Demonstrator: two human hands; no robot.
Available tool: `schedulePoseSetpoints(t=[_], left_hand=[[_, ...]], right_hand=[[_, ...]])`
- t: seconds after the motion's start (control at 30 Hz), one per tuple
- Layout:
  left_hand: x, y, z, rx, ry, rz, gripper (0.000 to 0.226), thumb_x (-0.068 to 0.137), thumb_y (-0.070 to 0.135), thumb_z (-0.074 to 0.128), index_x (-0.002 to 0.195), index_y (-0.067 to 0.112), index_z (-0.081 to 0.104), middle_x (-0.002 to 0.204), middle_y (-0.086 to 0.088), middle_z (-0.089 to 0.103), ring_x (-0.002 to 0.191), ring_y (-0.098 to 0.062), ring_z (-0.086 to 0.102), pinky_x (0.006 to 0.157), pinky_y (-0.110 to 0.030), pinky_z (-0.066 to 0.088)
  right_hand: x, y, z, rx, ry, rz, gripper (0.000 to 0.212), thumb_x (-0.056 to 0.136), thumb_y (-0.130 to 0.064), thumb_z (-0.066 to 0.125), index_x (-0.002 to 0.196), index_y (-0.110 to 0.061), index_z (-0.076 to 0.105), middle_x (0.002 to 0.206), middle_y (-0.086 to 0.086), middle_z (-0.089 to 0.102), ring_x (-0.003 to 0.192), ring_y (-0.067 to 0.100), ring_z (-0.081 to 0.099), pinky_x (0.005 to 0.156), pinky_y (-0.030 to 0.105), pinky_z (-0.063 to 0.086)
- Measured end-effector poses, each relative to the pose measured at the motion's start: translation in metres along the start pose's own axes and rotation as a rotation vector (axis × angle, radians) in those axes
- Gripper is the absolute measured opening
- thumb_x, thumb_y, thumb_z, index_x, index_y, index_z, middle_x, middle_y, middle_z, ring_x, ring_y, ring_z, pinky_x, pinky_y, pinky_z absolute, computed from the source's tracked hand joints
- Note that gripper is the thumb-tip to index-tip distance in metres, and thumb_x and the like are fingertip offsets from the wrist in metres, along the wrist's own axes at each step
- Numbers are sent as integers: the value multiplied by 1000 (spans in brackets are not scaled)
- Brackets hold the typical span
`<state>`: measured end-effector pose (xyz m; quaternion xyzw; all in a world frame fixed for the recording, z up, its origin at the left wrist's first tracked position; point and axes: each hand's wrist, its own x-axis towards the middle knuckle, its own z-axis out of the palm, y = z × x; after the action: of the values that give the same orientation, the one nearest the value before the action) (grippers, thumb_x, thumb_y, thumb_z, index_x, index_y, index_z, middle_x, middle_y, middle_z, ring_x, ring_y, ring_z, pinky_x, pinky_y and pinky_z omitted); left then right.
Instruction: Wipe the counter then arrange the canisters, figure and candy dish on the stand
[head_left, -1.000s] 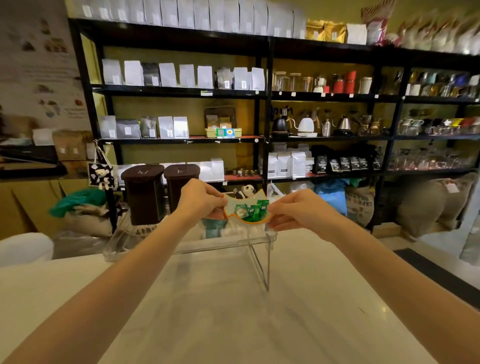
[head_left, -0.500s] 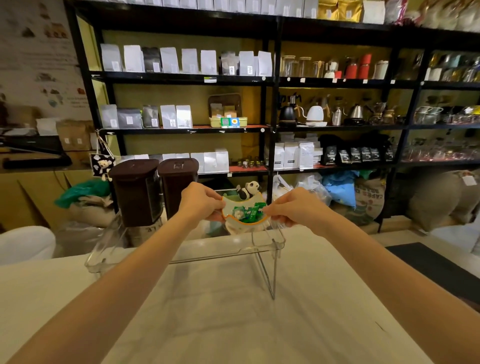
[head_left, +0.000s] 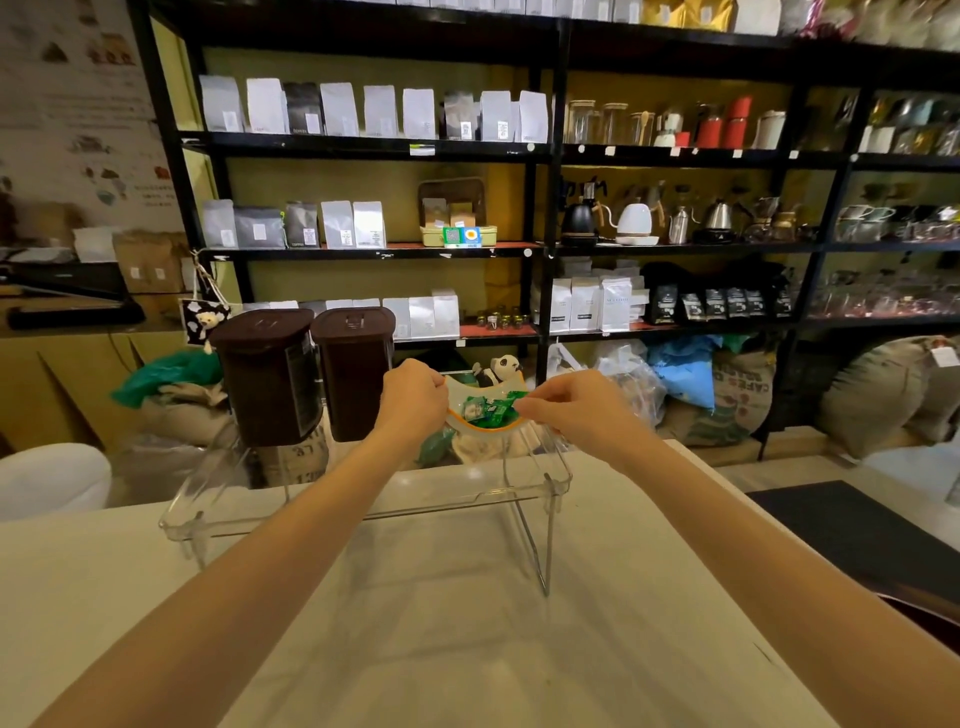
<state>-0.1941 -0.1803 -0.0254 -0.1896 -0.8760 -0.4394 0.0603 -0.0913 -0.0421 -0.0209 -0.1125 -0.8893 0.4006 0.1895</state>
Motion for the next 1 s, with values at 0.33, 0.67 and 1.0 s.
schedulePoseSetpoints(t=[0.33, 0.67, 1.0], left_hand=[[3, 3, 1, -172, -101, -142, 28, 92, 8, 43, 113, 3, 62, 97, -12, 63, 76, -23, 59, 57, -25, 51], [-8, 17, -9, -121, -189, -187, 17, 88, 18, 50, 74, 8, 52, 67, -5, 53, 65, -19, 57, 57, -23, 47], [-47, 49, -54, 270, -228, 83, 42, 91, 28, 43, 108, -6, 61, 99, -22, 62, 82, -23, 48, 70, -32, 40]], right_hand=[[1, 10, 16, 74, 161, -101, 24, 84, -25, 63, 100, -8, 70, 85, -2, 65, 67, -2, 54, 60, 11, 40], [-14, 4, 6, -72, 71, -123, 35, 88, -22, 56, 121, -12, 59, 109, 6, 66, 75, 2, 51, 63, 12, 40], [-128, -39, -32, 478, 137, -308, 20, 78, -8, 66, 91, -23, 69, 83, -1, 74, 78, 6, 65, 62, 13, 49]])
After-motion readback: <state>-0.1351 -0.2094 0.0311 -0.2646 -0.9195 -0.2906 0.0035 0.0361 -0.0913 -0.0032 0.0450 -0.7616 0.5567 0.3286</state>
